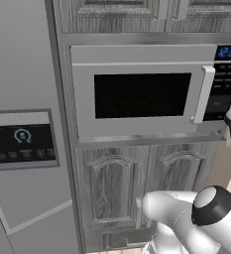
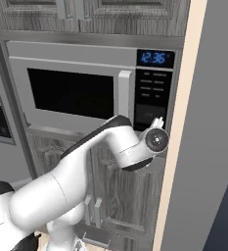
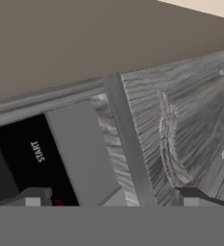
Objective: Pick the shrimp from the counter and place it in the microwave. Then turn on the microwave.
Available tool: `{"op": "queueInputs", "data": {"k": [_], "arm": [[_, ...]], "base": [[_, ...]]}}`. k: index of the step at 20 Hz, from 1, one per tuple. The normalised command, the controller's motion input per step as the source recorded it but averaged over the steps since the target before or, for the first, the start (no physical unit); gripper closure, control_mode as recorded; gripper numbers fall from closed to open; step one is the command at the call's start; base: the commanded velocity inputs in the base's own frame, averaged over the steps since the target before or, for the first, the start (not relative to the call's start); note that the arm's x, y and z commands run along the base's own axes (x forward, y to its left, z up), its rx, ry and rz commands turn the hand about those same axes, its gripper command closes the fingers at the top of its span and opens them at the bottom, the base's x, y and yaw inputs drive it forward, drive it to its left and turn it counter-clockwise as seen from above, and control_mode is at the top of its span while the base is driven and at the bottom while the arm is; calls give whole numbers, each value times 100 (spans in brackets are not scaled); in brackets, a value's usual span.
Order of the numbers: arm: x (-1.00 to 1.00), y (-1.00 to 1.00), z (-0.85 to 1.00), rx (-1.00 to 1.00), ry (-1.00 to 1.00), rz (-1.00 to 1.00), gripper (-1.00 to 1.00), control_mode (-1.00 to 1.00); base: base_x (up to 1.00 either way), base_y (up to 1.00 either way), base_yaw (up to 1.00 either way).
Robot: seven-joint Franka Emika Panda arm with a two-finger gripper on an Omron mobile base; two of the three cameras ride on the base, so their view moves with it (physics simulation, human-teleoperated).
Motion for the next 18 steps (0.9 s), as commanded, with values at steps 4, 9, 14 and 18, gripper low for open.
{"op": "queueInputs", "data": {"k": [4, 9, 14, 18], "arm": [[13, -18, -6, 11, 0, 0, -100, -100], [15, -5, -10, 6, 0, 0, -100, -100], [18, 0, -10, 1, 0, 0, -100, -100], [22, 0, -8, 0, 0, 0, -100, -100]], "base": [[0, 0, 0], [0, 0, 0], [0, 0, 0], [0, 0, 0]]}}
